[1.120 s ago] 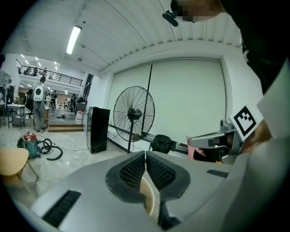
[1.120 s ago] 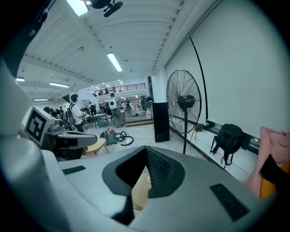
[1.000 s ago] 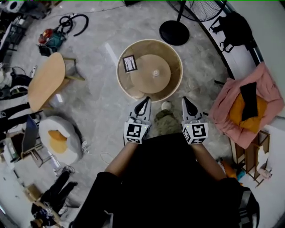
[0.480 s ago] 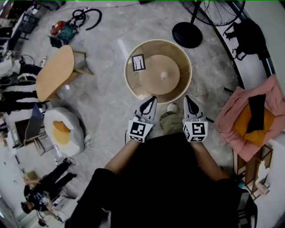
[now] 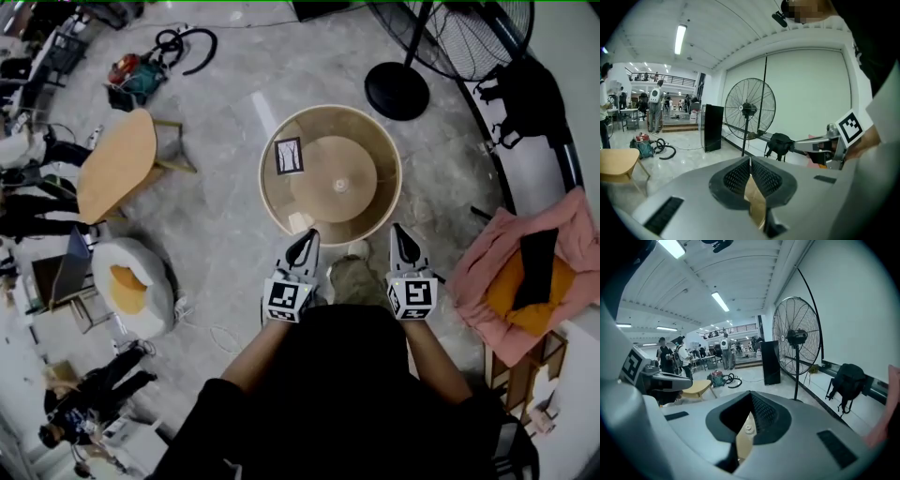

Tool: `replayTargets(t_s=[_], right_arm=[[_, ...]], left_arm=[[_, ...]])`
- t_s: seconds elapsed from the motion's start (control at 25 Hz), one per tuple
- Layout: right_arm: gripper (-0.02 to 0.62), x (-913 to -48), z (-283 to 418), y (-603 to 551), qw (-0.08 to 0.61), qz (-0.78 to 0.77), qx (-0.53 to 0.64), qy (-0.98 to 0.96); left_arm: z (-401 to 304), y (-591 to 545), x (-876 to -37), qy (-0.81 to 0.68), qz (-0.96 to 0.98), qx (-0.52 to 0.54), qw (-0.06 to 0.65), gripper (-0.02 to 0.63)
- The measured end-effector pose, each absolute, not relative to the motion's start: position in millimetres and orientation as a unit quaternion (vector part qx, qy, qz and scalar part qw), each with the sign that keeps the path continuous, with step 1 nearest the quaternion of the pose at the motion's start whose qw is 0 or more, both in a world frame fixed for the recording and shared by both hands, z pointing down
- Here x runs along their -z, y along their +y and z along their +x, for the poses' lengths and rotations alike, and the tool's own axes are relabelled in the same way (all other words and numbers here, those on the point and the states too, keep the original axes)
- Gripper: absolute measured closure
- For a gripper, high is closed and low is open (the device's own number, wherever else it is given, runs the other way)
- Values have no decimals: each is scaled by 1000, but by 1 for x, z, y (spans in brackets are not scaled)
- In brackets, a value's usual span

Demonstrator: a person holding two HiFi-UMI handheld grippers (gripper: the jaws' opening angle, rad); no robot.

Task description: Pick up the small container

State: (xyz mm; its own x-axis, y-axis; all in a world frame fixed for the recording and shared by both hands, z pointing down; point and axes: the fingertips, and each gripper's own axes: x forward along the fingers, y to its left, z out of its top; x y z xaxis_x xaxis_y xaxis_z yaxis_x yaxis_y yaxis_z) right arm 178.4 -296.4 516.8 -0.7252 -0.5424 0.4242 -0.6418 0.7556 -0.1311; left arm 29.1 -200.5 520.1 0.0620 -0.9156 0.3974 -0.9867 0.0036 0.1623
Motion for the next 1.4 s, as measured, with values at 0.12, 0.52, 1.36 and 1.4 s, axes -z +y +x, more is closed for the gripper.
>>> replayTargets(t_s=[0.12, 0.52, 1.36, 1.4], right_arm=[[574, -534, 172, -312, 200, 323, -138, -915], [574, -650, 139, -313, 267, 269, -157, -912], [574, -792, 134, -340, 321, 224, -174, -904], [574, -796, 133, -340, 322, 220, -176, -904]], left_arm=[[22, -218, -558, -687, 686, -80, 227, 580], [-5, -277, -742, -687, 666, -89, 278, 579], [-10, -359, -950, -655, 675, -156, 300, 236], [-11, -361, -957, -655, 675, -157, 302, 230]])
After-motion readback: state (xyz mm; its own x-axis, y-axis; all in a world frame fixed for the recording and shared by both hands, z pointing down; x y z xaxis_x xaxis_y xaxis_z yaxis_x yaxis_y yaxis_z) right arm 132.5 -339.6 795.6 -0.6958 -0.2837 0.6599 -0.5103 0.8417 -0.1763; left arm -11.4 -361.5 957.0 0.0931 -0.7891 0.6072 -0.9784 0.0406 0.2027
